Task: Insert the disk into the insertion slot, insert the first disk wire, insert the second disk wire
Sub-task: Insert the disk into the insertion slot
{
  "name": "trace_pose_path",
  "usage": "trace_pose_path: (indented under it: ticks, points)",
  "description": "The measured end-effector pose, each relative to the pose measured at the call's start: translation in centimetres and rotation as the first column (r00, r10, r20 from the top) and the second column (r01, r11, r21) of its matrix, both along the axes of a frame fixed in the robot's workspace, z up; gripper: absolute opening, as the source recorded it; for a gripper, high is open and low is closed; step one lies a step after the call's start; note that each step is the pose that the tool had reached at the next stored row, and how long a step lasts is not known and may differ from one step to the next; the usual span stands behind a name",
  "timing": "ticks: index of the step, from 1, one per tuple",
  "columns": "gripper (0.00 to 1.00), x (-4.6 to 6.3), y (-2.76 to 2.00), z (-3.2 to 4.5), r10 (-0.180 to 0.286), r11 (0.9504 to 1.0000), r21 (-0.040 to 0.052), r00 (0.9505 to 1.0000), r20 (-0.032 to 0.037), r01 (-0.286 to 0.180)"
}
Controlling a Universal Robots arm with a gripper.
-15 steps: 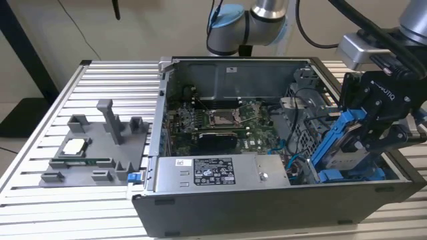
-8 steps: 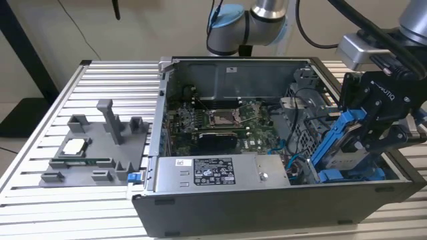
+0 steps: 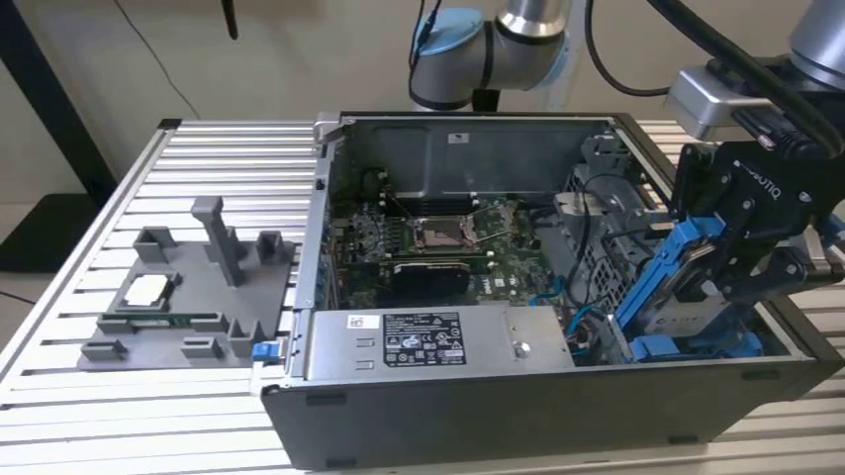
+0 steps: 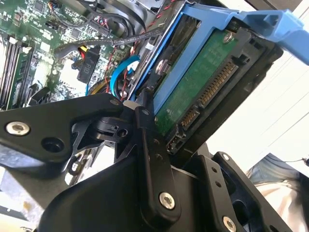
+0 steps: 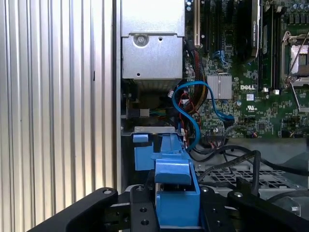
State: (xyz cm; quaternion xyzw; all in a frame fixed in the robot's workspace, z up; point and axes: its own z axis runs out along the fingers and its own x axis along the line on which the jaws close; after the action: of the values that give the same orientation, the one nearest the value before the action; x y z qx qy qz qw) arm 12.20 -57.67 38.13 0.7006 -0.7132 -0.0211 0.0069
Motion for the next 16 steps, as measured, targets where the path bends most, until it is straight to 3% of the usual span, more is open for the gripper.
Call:
trace_pose_path:
  ticks: [7,12,16]
  points:
    - [0.34,0.01,0.0,-0.02,0.0,1.0,0.0002,1.0,0.0002,0.0]
    - [0.53,0.0,0.0,-0.02,0.0,1.0,0.0001,1.0,0.0,0.0]
    - [0.53,0.0,0.0,-0.01,0.0,1.0,0.0,1.0,0.0,0.0]
